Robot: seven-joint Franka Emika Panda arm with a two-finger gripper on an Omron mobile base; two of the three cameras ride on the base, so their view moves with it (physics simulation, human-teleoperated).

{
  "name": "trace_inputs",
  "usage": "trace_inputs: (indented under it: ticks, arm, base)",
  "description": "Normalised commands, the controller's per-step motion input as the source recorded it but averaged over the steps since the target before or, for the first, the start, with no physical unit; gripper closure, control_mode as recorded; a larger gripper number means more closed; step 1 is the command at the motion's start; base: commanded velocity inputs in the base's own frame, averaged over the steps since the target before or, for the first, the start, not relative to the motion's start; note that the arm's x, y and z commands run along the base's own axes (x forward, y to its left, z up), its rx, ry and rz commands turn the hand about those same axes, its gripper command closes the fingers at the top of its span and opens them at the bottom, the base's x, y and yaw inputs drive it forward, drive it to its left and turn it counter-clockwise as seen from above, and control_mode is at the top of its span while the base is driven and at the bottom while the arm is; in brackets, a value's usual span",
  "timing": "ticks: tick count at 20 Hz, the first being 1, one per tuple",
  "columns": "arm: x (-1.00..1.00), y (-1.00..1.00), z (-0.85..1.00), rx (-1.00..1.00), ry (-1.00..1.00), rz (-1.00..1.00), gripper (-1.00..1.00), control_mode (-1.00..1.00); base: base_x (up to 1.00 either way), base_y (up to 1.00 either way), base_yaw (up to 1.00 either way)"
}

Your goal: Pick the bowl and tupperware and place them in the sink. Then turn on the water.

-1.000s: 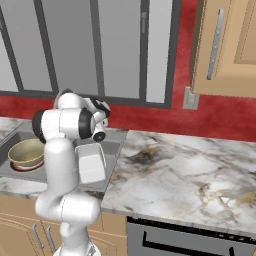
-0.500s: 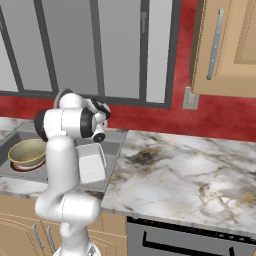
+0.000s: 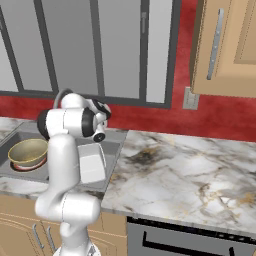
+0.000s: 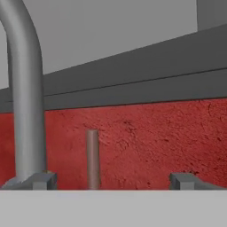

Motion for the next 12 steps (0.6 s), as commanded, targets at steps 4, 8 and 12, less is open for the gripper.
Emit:
trace_inputs:
  ticks: [4, 8, 12]
  arm:
    - [0.28, 0.00, -0.03, 0.01, 0.00, 0.00, -1.00, -1.00]
    - [0.28, 0.00, -0.03, 0.00, 0.00, 0.00, -1.00, -1.00]
    - [0.21, 0.00, -0.07, 0.00, 0.00, 0.00, -1.00, -1.00]
  base:
    - [0.00, 0.00, 0.00]
    - [0.00, 0.00, 0.00]
    - [0.00, 0.00, 0.00]
